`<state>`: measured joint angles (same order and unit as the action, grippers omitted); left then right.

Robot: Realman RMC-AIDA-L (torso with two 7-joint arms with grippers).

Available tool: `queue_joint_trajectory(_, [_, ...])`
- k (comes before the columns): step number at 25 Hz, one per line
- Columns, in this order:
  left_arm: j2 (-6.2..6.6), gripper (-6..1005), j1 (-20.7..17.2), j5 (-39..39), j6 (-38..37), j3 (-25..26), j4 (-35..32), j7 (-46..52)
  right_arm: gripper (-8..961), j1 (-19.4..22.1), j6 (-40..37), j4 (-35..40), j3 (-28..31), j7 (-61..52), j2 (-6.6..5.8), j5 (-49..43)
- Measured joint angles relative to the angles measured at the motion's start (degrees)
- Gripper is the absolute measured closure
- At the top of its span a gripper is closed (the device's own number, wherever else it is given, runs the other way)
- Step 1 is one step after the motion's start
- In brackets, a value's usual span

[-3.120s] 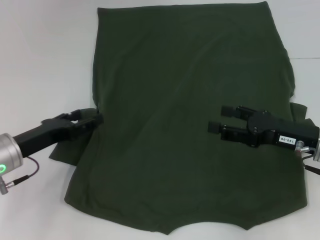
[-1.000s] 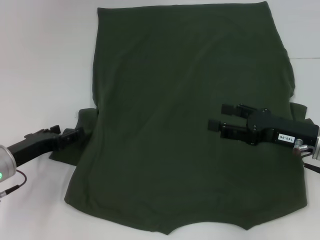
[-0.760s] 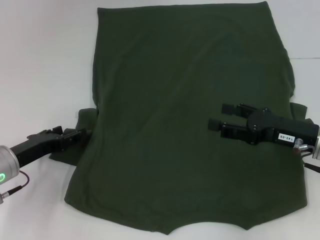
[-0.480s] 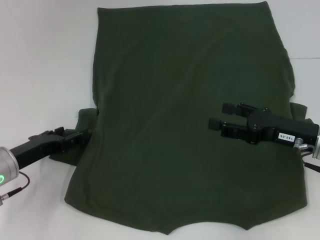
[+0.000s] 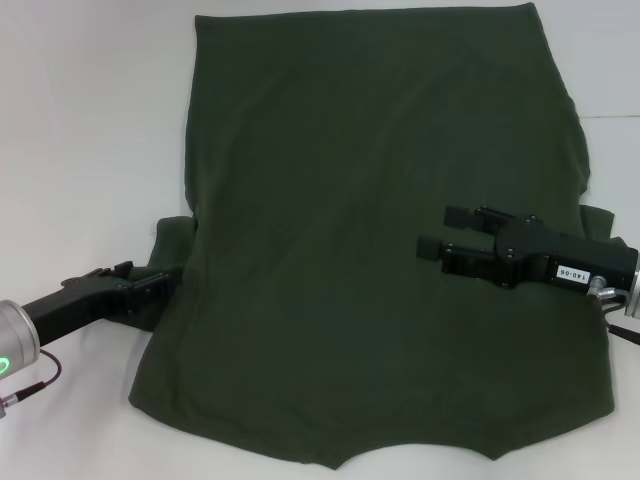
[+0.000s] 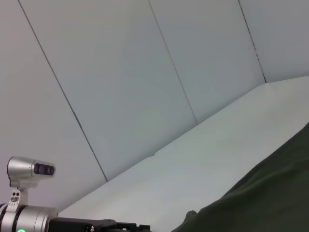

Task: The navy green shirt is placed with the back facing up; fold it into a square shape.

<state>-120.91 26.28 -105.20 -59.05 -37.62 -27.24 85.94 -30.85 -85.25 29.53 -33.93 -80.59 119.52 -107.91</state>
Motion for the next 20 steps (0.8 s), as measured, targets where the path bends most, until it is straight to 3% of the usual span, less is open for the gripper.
queue_joint_trajectory(9, [-0.15, 172, -0.1, -0.1, -0.1, 0.5, -1.5, 0.0, 59, 0.2, -0.3, 0.0, 0.0, 0.0, 0.00, 0.7])
queue_joint_trajectory(20, [-0.30, 600, -0.1, -0.1, 0.6, 0.1, -2.0, 0.0, 59, 0.3, 0.0, 0.0, 0.0, 0.0, 0.00, 0.8])
